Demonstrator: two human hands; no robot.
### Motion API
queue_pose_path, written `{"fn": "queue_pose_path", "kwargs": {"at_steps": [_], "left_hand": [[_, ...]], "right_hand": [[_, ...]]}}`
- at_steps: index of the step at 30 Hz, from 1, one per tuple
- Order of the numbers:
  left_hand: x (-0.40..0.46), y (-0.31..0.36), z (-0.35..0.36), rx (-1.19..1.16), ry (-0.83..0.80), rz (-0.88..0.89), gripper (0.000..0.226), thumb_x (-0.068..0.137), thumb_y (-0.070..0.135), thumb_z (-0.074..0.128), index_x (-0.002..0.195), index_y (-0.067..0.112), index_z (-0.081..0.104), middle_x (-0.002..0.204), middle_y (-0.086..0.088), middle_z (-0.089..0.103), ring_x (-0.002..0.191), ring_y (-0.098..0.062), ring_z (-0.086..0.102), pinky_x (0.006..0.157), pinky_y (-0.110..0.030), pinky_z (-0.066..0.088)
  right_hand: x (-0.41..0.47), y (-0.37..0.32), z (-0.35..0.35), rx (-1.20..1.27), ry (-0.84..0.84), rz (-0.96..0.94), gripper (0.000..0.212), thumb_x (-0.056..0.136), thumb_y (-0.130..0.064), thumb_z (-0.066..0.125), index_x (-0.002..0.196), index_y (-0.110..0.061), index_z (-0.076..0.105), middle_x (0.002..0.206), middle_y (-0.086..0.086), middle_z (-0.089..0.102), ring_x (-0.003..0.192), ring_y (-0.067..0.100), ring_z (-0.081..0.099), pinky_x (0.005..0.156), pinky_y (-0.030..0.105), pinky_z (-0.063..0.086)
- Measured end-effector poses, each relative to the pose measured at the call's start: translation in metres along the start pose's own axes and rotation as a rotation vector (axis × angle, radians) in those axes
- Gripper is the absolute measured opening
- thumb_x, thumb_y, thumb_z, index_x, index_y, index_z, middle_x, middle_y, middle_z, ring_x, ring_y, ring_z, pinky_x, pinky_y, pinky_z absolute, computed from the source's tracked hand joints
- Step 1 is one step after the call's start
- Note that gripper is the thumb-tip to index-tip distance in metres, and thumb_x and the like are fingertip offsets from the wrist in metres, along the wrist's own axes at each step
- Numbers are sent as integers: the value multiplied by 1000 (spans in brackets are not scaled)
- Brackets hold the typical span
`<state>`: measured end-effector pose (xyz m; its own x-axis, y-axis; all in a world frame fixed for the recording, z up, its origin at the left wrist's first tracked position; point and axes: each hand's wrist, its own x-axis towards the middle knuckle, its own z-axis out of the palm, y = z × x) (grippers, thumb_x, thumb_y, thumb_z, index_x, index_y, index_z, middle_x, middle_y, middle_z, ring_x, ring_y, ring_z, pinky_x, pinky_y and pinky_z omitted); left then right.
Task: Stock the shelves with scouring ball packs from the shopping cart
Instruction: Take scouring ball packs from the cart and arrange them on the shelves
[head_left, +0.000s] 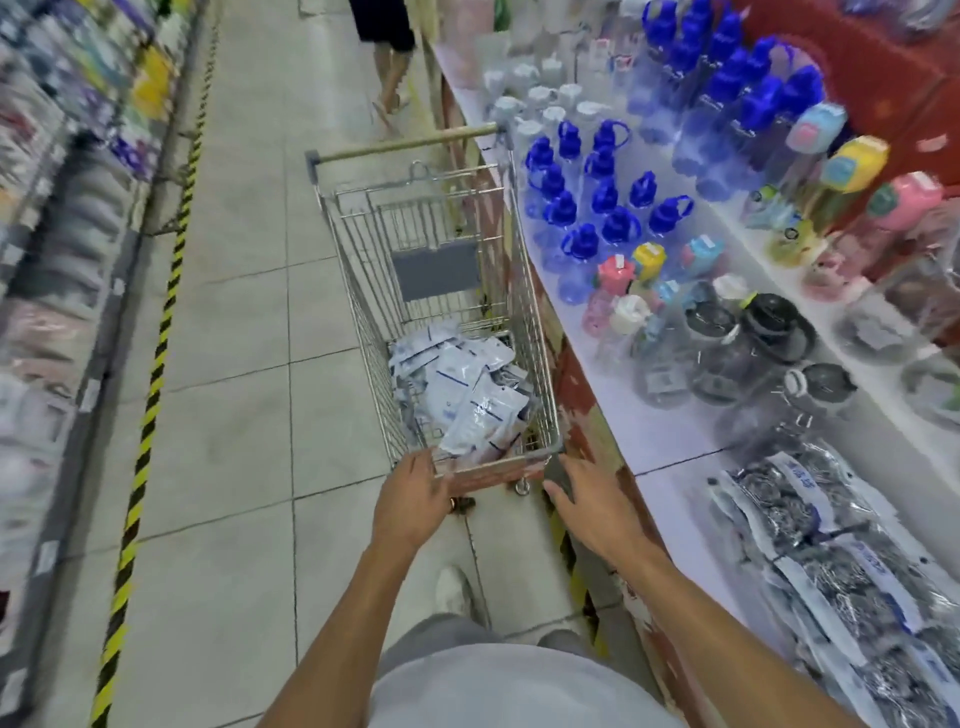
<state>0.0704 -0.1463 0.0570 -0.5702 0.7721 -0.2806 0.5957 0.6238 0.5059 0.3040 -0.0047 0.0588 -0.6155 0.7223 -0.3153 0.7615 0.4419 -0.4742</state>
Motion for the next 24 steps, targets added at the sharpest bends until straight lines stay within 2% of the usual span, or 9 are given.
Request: {"fn": "queue_pose_path", "kwargs": {"at_steps": [2,5,9,13,16,20,23,24], "left_hand": [[10,-17,-7,-46,2,-53,52,100,35,58,148,14,51,140,-12,59,128,-31,56,103,-41,48],[27,-42,-16,-87,-33,-101,54,102,37,57,151,16,47,142,-10,56,130,-29,54,103,-40,47],[57,-66,-24,-104,-87,-110,54,104,35,56,151,11,46,145,-13,55,134,-30,52,106,-38,43],[95,-76,-23,-94,-168,-103,55,105,33,55,152,7,44,147,-17,52,136,-32,50,106,-37,42],[128,-74,-18,-100,-222,-100,56,105,33,54,153,7,44,148,-17,52,137,-32,49,106,-37,42],[176,-67,-4,-66,-296,-95,48,103,32,57,143,6,52,140,-19,57,130,-34,53,100,-39,45],[213,-61,10,-37,-349,-124,38,101,28,60,130,5,56,126,-20,62,118,-37,58,88,-40,47],[224,-59,14,-35,-364,-137,38,101,28,61,132,6,56,127,-20,62,118,-37,59,88,-40,47]], "right_hand": [[17,-18,6,-21,-26,0,47,106,-52,46,140,-20,56,128,1,66,117,20,62,98,36,50],[42,-42,14,1,-65,49,51,105,-53,46,144,-20,55,135,1,66,119,21,64,98,41,54],[82,-68,23,74,-96,181,51,105,-53,49,140,-16,55,130,7,68,110,27,68,94,46,57],[119,-79,29,200,-90,259,48,106,-46,54,140,-12,58,134,12,67,119,30,64,94,37,51],[149,-79,35,286,-114,341,44,106,-43,55,139,-15,58,125,12,71,109,29,67,90,37,53],[201,-70,46,395,-138,449,53,105,-43,55,145,-10,55,133,13,67,117,29,64,99,38,47],[242,-65,59,482,-169,533,53,105,-42,57,144,-7,55,112,8,67,84,15,61,86,32,45],[255,-63,65,509,-183,574,54,104,-42,58,144,-6,55,111,8,66,83,14,59,85,31,45]]}}
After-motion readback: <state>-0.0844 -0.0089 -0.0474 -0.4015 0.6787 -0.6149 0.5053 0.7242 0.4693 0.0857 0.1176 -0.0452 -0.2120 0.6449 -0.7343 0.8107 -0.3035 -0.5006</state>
